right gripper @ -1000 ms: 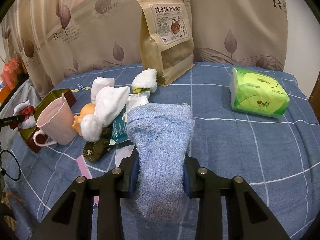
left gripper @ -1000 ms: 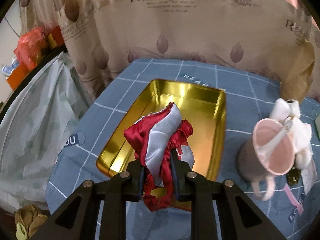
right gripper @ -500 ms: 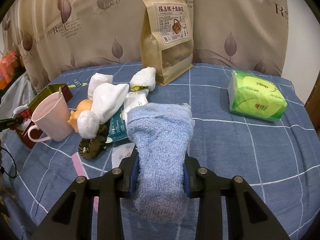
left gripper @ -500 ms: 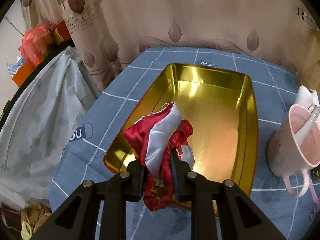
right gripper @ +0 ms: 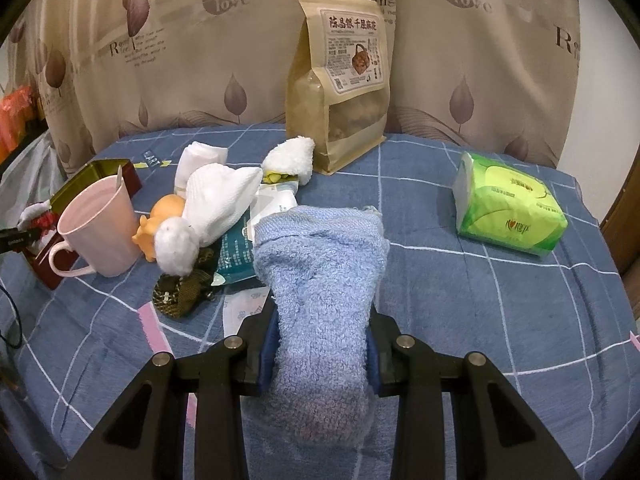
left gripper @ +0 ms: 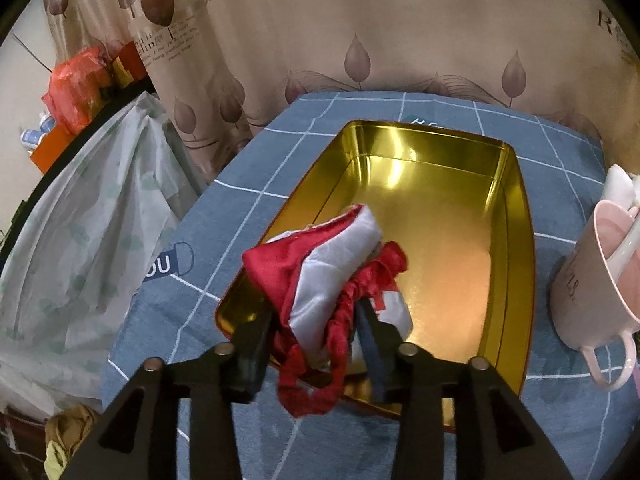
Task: Organize soft objects
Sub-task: 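Carry the red-and-white sock bundle into the gold tin tray and release it with the left tool, then carry the blue towel to the gold tin tray and release it with the right tool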
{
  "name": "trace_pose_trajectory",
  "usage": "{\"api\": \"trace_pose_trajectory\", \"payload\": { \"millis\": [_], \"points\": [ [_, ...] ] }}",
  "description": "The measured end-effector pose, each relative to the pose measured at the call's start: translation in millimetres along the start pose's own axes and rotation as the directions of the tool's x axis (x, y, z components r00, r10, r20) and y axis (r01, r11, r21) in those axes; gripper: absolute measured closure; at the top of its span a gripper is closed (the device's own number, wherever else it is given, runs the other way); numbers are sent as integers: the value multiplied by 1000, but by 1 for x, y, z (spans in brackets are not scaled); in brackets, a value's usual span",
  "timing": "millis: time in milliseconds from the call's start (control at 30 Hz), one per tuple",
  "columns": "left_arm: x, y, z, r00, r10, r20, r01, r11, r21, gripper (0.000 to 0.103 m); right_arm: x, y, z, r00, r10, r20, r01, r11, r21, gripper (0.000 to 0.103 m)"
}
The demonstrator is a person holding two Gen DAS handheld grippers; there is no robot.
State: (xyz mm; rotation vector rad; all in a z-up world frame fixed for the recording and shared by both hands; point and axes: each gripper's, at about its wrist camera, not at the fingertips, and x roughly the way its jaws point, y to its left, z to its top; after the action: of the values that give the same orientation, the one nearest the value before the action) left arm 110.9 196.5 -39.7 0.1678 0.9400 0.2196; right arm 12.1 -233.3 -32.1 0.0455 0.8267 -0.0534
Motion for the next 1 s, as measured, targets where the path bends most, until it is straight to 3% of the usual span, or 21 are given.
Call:
{"api": "trace_pose_trajectory", "payload": {
  "millis": [133, 633, 1000],
  "points": [
    [-3, 1, 0, 1000, -19, 7, 19, 1000, -5, 48, -1, 2, 0, 1000, -5, 2, 5, 1000, 0, 70],
    [-37, 19, 7, 992, -52, 113, 61, 995, -76, 44, -11, 14, 14, 999, 17, 31, -17, 1000, 5, 70],
    [-39, 38, 7, 993, -50, 103, 66, 986, -152, 44, -15, 77, 56, 990, 125, 63, -119, 989, -91, 70]
  ]
}}
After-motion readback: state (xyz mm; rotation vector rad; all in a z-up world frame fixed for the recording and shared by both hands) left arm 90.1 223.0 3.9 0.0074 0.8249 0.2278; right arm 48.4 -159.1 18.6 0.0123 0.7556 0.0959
